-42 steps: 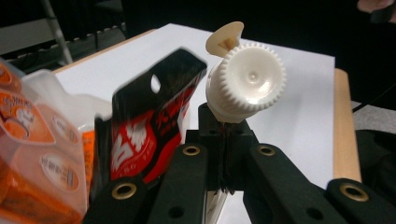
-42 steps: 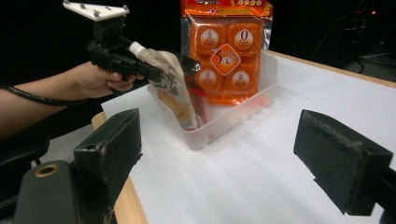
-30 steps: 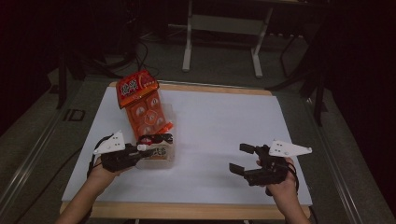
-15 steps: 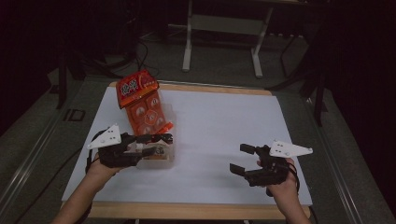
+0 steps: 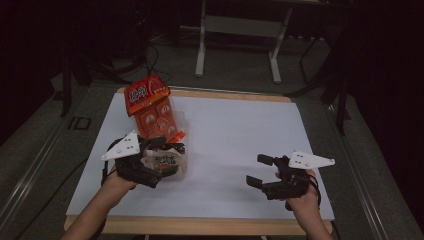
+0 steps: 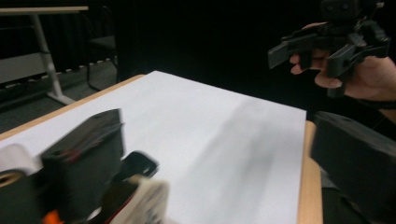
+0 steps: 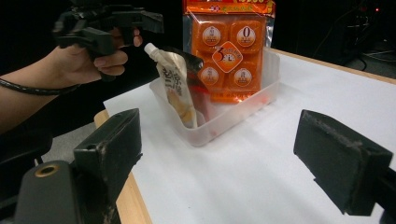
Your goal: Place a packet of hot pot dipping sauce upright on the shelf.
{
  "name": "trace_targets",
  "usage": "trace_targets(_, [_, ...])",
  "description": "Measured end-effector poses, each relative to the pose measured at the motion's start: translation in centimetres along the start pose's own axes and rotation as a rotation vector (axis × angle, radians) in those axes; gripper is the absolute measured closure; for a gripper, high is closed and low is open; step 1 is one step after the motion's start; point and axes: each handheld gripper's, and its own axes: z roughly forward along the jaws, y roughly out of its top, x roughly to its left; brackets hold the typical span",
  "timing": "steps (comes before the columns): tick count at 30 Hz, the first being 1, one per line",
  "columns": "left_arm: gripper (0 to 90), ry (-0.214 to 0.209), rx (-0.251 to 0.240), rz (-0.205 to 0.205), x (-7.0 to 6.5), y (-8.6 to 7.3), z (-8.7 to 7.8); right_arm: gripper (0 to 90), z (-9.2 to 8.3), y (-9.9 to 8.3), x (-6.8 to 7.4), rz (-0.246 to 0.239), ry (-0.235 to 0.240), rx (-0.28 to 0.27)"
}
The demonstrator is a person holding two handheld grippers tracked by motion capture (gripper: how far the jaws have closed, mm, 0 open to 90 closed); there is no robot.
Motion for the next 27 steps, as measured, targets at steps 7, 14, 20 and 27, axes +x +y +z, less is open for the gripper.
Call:
trace_targets(7, [1.8,-0.043,-0.003,-0.008,-1.4,0.7,1.4,14.9,-0.2,-0.1,-0.1,0.005,-0.006,-0.001])
trace_targets(14, [1.8,-0.069,0.008,-0.003,-2.5,0.5,2.7,14.9,-0.1,-0.4,0.0,0.004,-0.007,0.008])
trace_targets(20, [1.8,-0.085,0.026,0.012,-3.3,-0.1,3.8,14.9,0.4,-0.9,-0.1,-0.002,-0.020,0.029])
trace_targets(27, [1.8,-0.120,0.046,0.022,-4.2,-1.0,4.6,14.9,0.5,-1.5,-0.2,-0.003,-0.032,0.043])
